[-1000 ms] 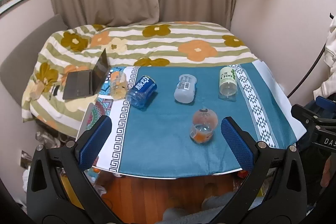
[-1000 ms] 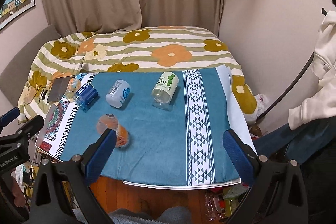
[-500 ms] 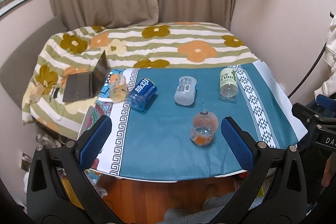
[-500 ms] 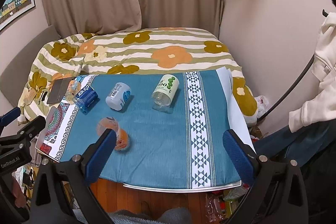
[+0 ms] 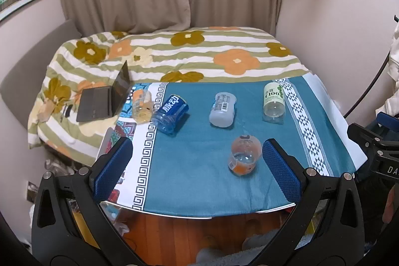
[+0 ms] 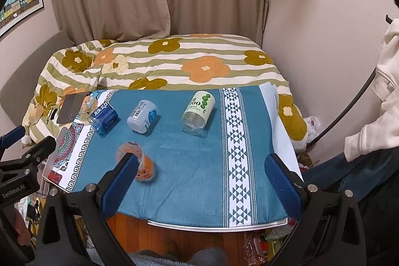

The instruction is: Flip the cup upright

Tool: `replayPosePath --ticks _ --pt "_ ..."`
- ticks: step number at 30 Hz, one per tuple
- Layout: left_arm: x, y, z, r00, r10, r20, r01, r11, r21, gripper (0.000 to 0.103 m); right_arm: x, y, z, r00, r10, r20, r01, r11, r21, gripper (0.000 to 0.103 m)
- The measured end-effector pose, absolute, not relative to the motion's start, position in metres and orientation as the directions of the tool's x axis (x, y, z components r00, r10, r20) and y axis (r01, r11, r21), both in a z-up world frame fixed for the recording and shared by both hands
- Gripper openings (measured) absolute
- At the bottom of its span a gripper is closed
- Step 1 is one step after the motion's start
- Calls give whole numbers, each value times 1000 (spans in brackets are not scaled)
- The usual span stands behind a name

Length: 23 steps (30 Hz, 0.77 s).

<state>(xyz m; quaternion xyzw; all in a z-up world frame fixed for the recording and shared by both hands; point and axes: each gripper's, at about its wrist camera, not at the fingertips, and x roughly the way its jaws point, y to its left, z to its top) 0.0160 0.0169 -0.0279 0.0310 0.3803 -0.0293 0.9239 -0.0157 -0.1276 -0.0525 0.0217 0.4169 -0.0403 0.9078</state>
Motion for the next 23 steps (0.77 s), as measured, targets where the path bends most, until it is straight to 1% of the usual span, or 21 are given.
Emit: replayPosePath --ticks 23 --pt "17 19 -23 739 -7 -673 58 997 54 103 -10 -124 -49 661 -42 -750 77 997 13 101"
